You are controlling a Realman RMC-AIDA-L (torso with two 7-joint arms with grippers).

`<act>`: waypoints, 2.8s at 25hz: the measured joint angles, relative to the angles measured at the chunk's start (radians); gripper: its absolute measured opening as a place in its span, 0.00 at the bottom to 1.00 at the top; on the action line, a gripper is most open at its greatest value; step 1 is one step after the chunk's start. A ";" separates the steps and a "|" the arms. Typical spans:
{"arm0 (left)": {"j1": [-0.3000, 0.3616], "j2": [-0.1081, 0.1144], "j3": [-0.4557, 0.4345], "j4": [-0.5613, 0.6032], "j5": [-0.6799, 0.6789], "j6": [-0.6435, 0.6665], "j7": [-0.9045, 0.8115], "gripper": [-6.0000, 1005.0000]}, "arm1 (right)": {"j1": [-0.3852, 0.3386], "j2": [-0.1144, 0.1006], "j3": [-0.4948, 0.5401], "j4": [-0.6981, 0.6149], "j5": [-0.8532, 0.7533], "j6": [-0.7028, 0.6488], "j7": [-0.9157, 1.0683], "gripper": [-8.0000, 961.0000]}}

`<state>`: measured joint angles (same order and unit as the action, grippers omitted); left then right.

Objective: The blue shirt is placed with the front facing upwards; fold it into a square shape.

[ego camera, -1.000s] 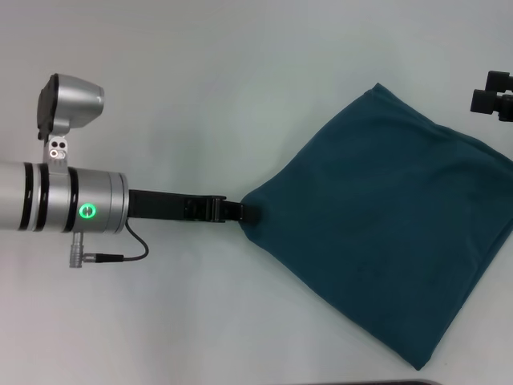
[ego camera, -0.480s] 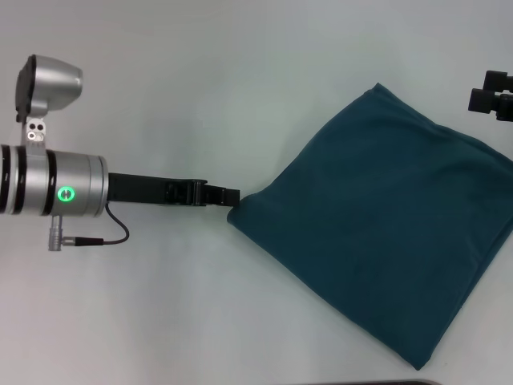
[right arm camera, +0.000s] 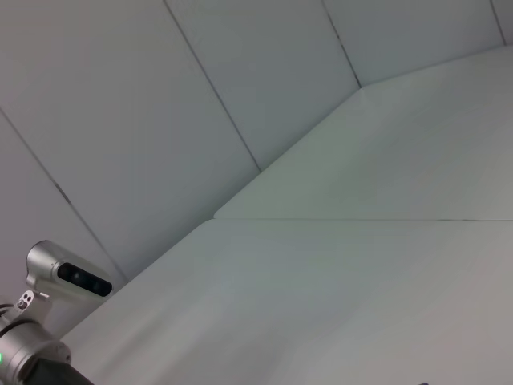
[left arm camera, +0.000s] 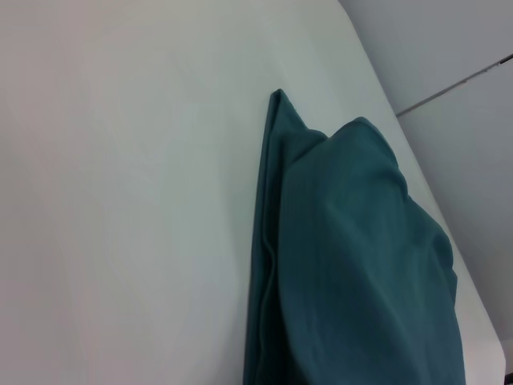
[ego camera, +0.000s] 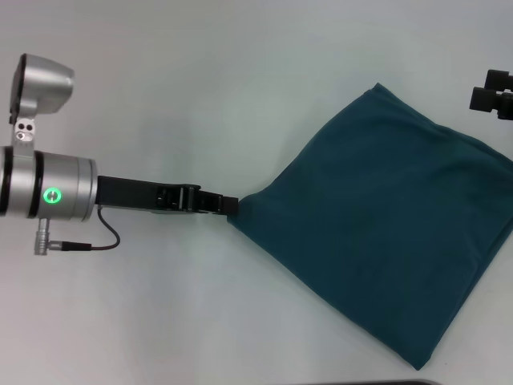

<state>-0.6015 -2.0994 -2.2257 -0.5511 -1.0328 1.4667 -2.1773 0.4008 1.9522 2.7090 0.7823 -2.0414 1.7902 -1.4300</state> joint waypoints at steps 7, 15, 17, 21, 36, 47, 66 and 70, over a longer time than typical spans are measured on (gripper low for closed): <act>0.016 0.006 0.005 -0.012 0.003 0.006 -0.050 0.14 | -0.003 -0.002 0.000 0.001 0.001 0.000 0.000 0.95; 0.012 -0.029 0.008 -0.006 0.039 -0.021 -0.053 0.42 | -0.006 -0.004 0.000 0.003 0.001 0.010 -0.001 0.95; 0.012 -0.034 0.007 -0.006 0.042 -0.023 -0.053 0.50 | -0.007 -0.004 0.001 0.004 0.001 0.012 -0.001 0.95; 0.010 -0.040 0.006 -0.006 0.044 -0.024 -0.054 0.81 | -0.007 -0.004 0.002 0.005 0.001 0.015 -0.001 0.95; 0.031 -0.019 -0.001 -0.036 0.049 0.010 -0.069 0.94 | -0.012 -0.007 0.003 0.007 0.000 0.025 0.004 0.95; -0.003 -0.051 0.006 -0.029 0.050 -0.014 -0.064 0.93 | -0.013 -0.007 0.003 0.009 0.001 0.026 0.000 0.95; -0.013 -0.060 0.049 -0.043 0.052 -0.058 -0.057 0.76 | -0.013 -0.009 0.003 0.009 0.015 0.033 0.000 0.95; -0.015 -0.060 0.055 -0.044 0.053 -0.065 -0.062 0.62 | -0.014 -0.009 0.003 0.009 0.015 0.035 0.000 0.95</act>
<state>-0.6162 -2.1599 -2.1705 -0.5952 -0.9801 1.4019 -2.2388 0.3871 1.9433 2.7121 0.7915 -2.0259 1.8256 -1.4298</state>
